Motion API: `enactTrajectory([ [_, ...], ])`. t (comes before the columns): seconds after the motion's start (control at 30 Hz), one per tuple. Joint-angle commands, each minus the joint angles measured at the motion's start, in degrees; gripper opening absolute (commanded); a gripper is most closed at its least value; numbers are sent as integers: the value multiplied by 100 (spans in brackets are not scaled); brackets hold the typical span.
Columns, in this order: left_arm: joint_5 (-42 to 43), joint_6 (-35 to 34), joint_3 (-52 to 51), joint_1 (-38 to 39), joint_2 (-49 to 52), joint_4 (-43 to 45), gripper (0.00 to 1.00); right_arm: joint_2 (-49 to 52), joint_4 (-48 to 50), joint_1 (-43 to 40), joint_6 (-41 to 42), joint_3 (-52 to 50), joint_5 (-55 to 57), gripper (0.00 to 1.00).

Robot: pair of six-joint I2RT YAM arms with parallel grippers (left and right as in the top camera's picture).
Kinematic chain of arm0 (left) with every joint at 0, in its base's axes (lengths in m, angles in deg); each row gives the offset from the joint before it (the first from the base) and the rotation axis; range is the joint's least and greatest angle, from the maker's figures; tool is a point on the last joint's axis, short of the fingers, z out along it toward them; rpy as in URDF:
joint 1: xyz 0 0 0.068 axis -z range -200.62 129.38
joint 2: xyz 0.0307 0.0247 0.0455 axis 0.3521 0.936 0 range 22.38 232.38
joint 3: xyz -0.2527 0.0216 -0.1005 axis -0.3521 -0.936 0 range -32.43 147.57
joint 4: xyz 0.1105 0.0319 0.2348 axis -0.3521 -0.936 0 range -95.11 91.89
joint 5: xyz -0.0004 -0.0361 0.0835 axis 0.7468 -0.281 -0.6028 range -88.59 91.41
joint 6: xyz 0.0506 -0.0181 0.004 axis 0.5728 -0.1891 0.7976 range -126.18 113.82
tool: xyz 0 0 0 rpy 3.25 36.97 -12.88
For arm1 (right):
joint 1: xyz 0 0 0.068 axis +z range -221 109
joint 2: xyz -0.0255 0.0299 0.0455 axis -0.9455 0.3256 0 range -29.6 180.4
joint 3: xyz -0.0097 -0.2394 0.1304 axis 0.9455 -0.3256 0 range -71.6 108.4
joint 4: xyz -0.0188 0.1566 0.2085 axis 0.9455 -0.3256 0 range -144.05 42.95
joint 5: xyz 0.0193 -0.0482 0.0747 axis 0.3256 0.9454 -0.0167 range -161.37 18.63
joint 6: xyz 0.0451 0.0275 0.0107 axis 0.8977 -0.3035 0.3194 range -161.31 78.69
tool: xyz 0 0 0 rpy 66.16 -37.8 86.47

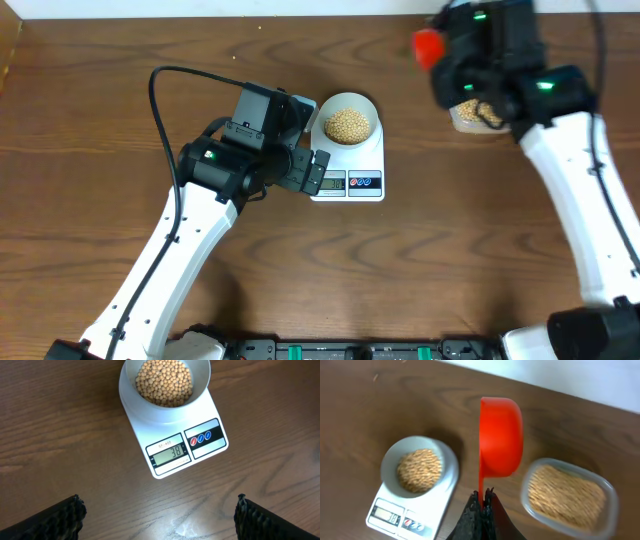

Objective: Scoop item into bowl and weigh 50g on scale
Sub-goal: 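Move the empty red scoop back to the soybean tub, then scoop more soybeans from the tub with the red scoop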

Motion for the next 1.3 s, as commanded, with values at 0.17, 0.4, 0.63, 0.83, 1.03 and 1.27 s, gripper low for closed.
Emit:
enactTrajectory([
  [0.17, 48, -48, 42, -13, -31, -15, 97, -26, -560, -1220, 387, 70, -114, 1],
  [0.4, 50, -48, 42, -13, -31, -15, 97, 179, -623, -1847, 400, 55, -111, 1],
  [0.63, 48, -48, 42, -13, -31, -15, 97, 667, -612, -2087, 291, 44, 98, 1],
  [0.83, 50, -48, 42, -13, -31, -15, 97, 1143, -444, -2133, 269, 44, 146, 1],
  [1.03, 50, -48, 42, -13, -31, -15, 97, 1510, -295, -2133, 271, 44, 146, 1],
  [1.27, 50, -48, 42, -13, -31, -15, 97, 1696, -271, -2122, 275, 39, 98, 1],
])
